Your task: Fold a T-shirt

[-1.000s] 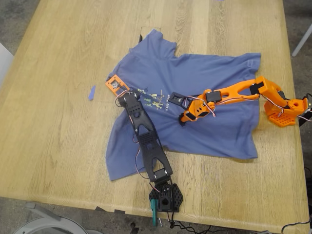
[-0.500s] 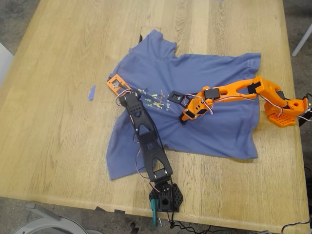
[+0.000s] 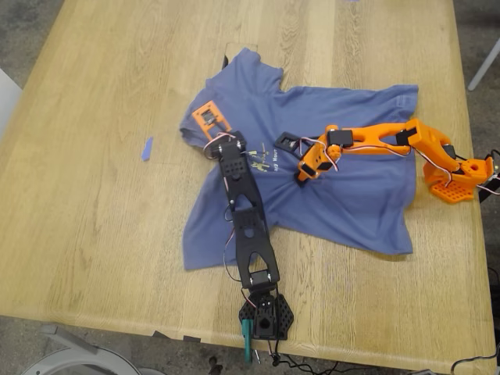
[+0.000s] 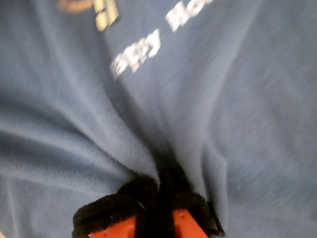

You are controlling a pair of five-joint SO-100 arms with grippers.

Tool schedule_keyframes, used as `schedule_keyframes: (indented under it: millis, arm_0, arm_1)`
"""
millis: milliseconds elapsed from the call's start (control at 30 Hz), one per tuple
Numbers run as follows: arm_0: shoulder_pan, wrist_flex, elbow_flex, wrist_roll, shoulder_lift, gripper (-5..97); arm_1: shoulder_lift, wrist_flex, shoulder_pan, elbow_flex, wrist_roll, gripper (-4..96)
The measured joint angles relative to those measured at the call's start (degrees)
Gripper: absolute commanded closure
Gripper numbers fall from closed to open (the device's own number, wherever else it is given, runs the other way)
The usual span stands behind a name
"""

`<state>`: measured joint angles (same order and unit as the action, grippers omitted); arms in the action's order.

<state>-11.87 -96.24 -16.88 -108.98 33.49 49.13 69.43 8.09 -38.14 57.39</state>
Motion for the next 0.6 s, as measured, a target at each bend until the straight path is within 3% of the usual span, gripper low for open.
schedule_keyframes:
  millis: [600]
  arm_0:
    - [8.9,0.0,0.0,0.5,6.9,92]
  arm_1:
    - [0.0,-16.8,-9.6,-0.1,2.2,91.5]
